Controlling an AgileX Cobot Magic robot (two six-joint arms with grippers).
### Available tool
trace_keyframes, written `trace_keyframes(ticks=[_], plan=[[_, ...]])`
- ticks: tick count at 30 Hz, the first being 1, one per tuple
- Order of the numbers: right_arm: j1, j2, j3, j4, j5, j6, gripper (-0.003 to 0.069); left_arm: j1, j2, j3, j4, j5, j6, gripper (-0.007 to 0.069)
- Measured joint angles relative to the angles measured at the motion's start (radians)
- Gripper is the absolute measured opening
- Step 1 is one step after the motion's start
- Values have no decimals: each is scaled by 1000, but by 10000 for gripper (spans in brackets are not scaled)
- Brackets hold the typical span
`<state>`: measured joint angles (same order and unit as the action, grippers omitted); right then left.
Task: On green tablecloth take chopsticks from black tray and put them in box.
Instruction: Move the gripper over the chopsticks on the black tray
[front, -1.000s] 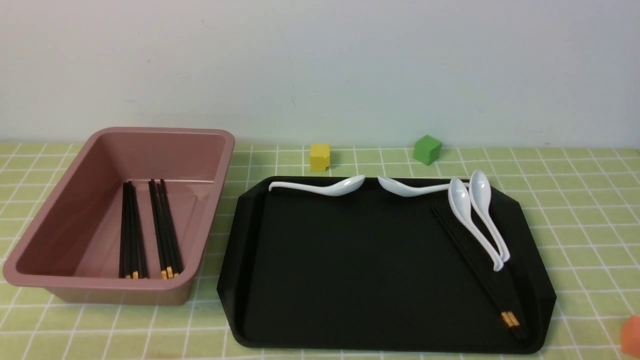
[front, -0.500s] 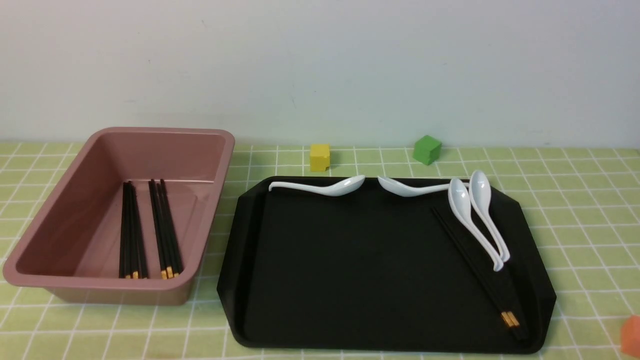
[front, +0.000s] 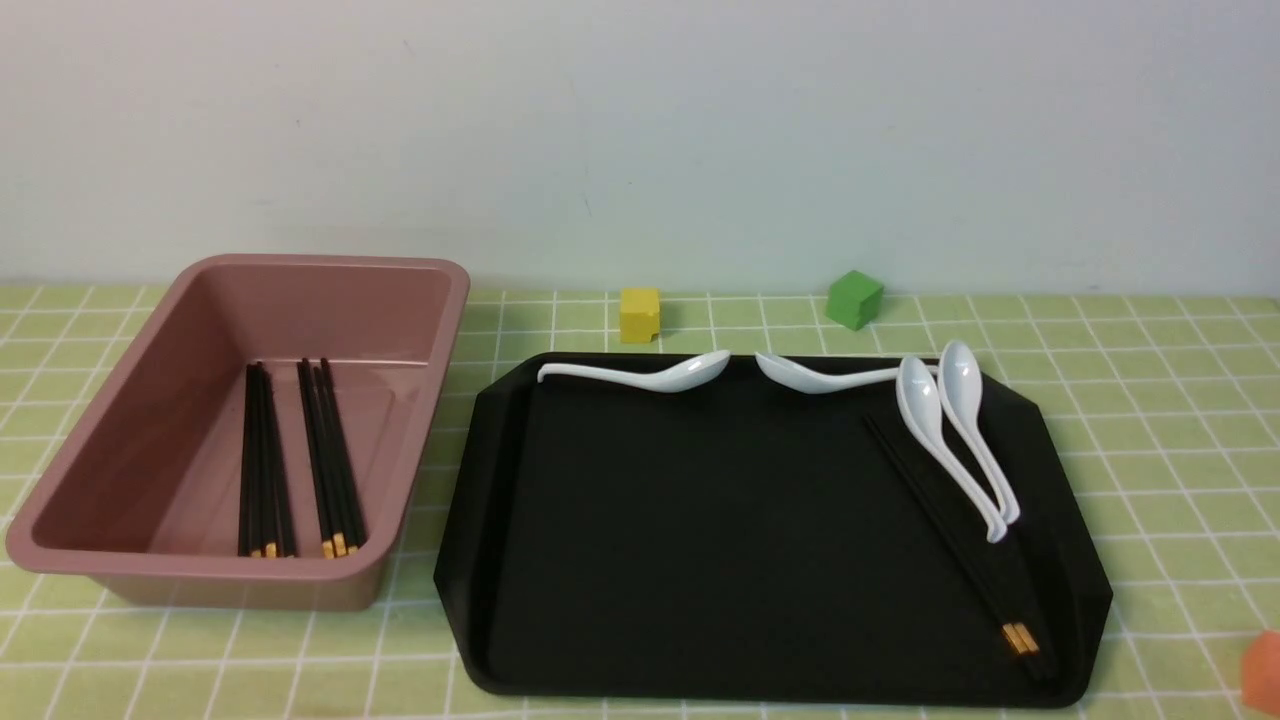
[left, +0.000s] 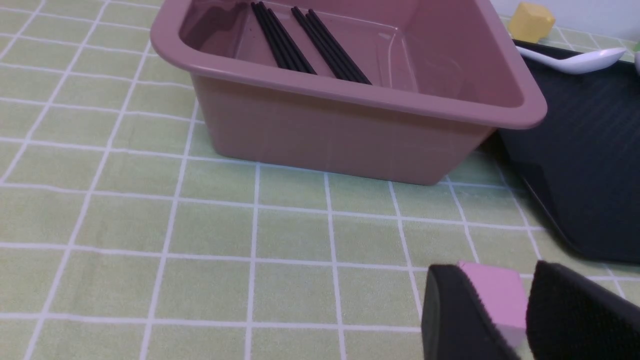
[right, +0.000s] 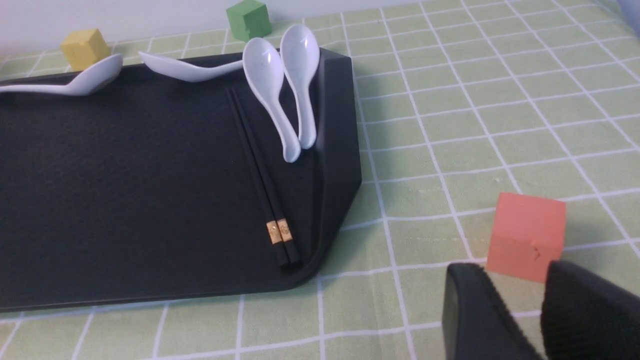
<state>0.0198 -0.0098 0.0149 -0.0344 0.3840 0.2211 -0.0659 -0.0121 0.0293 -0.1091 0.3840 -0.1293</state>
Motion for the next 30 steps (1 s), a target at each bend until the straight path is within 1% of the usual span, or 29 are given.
trace_keyframes(ticks=[4,7,10,13,15,18,20,22,23,24,25,28,29,30], plan=[[0,0,0,-4,0,-1,233,0,0,0,0,0,0,238],[0,0,1,-35,-19,-13,237,0,0,0,0,0,0,238],[0,0,8,7,-74,37,239,0,0,0,0,0,0,238],[0,0,9,219,-149,241,240,0,0,0,0,0,0,238],[0,0,9,305,-160,325,240,0,0,0,0,0,0,238],[0,0,9,374,-164,389,240,0,0,0,0,0,0,238],[0,0,9,399,-161,401,240,0,0,0,0,0,0,238],[1,0,8,505,-141,413,240,0,0,0,0,0,0,238],[6,0,-1,547,-125,409,238,0,0,0,0,0,0,238],[14,0,-27,597,-103,377,234,0,0,0,0,0,0,238],[21,0,-54,616,-98,338,228,0,0,0,0,0,0,238],[40,5,-177,632,-100,150,183,0,0,0,0,0,0,238],[44,28,-250,624,-99,43,137,0,0,0,0,0,0,238],[44,61,-301,613,-93,-25,98,0,0,0,0,0,0,238]])
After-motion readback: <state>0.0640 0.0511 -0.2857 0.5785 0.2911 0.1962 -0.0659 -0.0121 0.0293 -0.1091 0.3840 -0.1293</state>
